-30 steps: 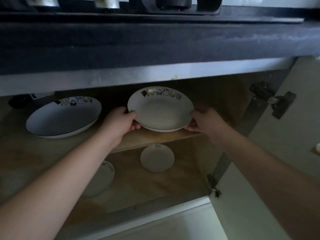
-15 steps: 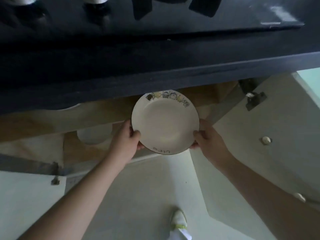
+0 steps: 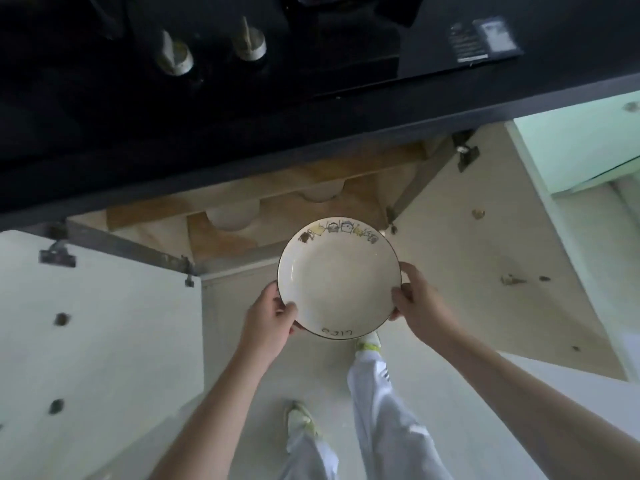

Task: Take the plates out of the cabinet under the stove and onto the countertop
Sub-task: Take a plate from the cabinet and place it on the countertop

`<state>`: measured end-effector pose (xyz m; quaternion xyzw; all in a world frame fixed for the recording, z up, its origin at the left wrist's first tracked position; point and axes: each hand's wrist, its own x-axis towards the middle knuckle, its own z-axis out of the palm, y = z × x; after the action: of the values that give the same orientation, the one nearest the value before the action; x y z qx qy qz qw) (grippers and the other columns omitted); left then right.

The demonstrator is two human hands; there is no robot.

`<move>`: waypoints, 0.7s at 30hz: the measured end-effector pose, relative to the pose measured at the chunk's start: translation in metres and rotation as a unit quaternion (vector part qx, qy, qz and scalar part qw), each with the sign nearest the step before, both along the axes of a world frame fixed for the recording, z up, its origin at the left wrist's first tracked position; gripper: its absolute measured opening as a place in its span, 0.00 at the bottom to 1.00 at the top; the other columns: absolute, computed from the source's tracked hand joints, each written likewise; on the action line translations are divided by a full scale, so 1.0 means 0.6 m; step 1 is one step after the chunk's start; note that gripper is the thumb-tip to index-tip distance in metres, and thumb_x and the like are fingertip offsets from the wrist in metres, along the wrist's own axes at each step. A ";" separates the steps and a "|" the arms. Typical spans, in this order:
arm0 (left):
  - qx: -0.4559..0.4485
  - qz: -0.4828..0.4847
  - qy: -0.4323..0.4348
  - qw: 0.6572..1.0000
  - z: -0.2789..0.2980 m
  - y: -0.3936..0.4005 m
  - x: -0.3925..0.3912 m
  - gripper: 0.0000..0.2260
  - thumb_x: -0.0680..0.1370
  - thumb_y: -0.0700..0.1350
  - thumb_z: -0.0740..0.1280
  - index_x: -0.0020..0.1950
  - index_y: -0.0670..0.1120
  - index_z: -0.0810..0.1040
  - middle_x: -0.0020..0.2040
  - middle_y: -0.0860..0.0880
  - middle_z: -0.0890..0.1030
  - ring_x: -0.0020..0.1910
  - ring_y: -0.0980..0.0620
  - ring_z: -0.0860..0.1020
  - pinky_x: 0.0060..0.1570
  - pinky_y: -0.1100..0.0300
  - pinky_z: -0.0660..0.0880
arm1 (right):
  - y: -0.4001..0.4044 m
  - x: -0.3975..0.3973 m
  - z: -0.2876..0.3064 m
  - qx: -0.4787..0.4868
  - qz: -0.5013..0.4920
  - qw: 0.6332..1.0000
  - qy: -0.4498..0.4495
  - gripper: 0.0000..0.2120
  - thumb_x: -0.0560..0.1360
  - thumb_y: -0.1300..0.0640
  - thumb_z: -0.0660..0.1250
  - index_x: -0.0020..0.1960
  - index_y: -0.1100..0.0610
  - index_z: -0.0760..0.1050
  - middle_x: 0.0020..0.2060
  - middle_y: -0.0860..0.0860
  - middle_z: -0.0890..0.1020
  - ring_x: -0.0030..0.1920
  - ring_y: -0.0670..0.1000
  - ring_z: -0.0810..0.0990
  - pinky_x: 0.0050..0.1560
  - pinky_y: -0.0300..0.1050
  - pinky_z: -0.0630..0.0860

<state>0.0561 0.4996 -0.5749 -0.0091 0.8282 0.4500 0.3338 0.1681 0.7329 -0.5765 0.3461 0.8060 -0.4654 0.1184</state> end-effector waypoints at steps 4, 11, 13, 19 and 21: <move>-0.012 -0.022 0.008 1.000 0.091 -0.062 0.036 0.12 0.76 0.35 0.64 0.57 0.47 0.77 0.39 0.45 0.84 0.27 0.57 0.80 0.27 0.71 0.73 | -0.062 0.053 0.094 -0.026 -0.001 1.000 -0.011 0.19 0.78 0.63 0.60 0.68 0.53 0.67 0.36 0.55 0.85 0.37 0.53 0.84 0.33 0.34 0.72; 0.001 -0.055 0.037 0.998 0.275 -0.153 0.089 0.13 0.77 0.35 0.65 0.58 0.47 0.77 0.40 0.44 0.85 0.30 0.54 0.83 0.28 0.72 0.73 | -0.158 0.128 0.259 -0.037 -0.025 0.999 0.017 0.17 0.77 0.61 0.60 0.65 0.51 0.67 0.31 0.49 0.85 0.31 0.46 0.84 0.30 0.30 0.69; 0.005 -0.067 0.049 0.997 0.316 -0.173 0.109 0.13 0.77 0.37 0.64 0.60 0.49 0.77 0.42 0.46 0.85 0.32 0.55 0.83 0.30 0.72 0.74 | -0.177 0.149 0.304 -0.031 -0.042 0.998 0.032 0.16 0.77 0.61 0.61 0.63 0.51 0.68 0.30 0.47 0.85 0.31 0.46 0.84 0.33 0.36 0.74; 0.034 -0.107 0.055 0.992 0.412 -0.224 0.156 0.13 0.78 0.41 0.64 0.60 0.51 0.77 0.45 0.51 0.86 0.42 0.52 0.85 0.51 0.47 0.81 | -0.217 0.212 0.413 -0.026 -0.048 0.996 0.067 0.13 0.78 0.59 0.62 0.56 0.43 0.68 0.33 0.44 0.86 0.33 0.45 0.85 0.49 0.53 0.81; 0.034 -0.117 0.075 0.990 0.441 -0.225 0.168 0.13 0.79 0.41 0.64 0.62 0.53 0.77 0.47 0.52 0.86 0.45 0.52 0.85 0.53 0.45 0.80 | -0.223 0.230 0.444 -0.028 -0.053 0.995 0.082 0.12 0.78 0.59 0.61 0.58 0.44 0.67 0.33 0.44 0.86 0.33 0.45 0.85 0.49 0.54 0.81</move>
<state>0.1567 0.3644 -0.3102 0.1330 0.8306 0.4351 0.3212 0.3060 0.5993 -0.3103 0.3456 0.7803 -0.5200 0.0371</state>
